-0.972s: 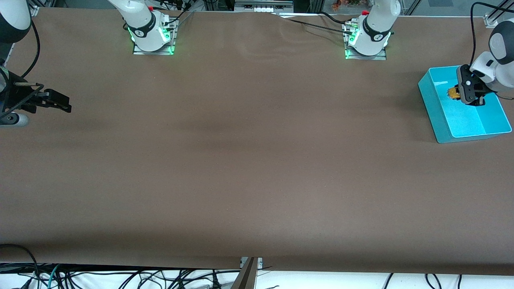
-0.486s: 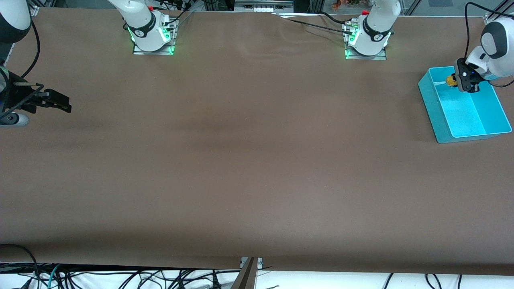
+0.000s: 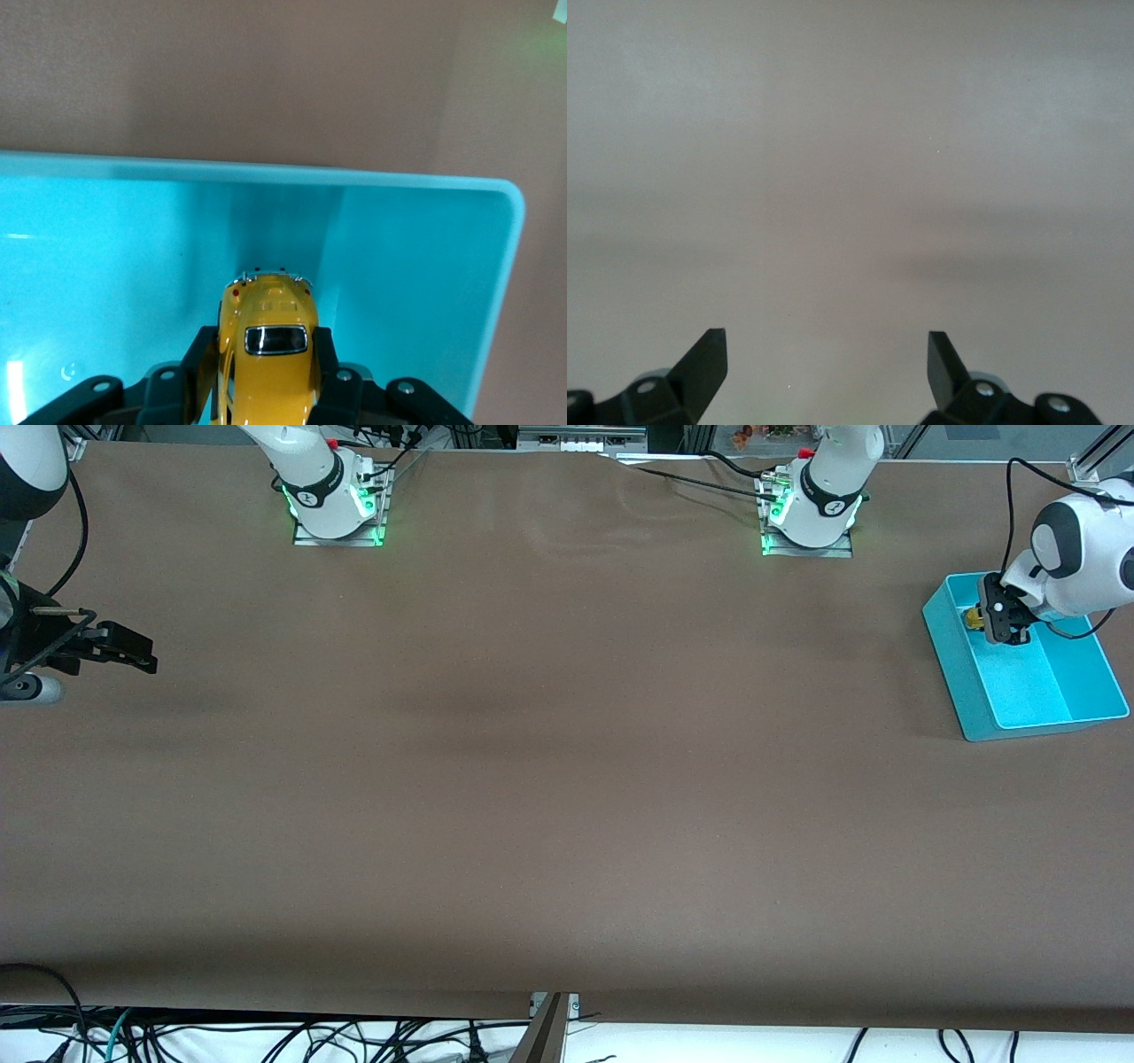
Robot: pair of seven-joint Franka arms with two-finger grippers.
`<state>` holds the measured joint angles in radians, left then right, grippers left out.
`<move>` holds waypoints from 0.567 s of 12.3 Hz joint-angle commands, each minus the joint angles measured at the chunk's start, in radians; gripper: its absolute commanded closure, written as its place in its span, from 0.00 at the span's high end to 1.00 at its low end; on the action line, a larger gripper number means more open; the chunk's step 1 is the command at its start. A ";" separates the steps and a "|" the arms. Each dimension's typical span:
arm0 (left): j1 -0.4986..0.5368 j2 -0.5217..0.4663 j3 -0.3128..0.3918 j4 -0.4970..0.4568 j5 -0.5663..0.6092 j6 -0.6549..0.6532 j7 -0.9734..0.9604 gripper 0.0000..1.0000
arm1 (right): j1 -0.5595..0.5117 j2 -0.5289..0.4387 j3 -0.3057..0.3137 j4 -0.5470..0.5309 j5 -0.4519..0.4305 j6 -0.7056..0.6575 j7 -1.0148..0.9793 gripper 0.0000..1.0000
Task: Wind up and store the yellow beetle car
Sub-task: 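Move the car over the cyan tray and open the left gripper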
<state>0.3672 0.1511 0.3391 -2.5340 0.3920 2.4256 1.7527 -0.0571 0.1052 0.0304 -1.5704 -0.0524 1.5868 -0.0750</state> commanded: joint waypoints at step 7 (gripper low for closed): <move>0.013 -0.001 -0.005 0.021 0.004 -0.013 -0.009 1.00 | -0.004 -0.013 0.006 -0.003 -0.001 -0.011 0.007 1.00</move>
<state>0.3791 0.1899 0.3406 -2.5285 0.3920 2.4380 1.7472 -0.0573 0.1052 0.0304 -1.5704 -0.0524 1.5868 -0.0750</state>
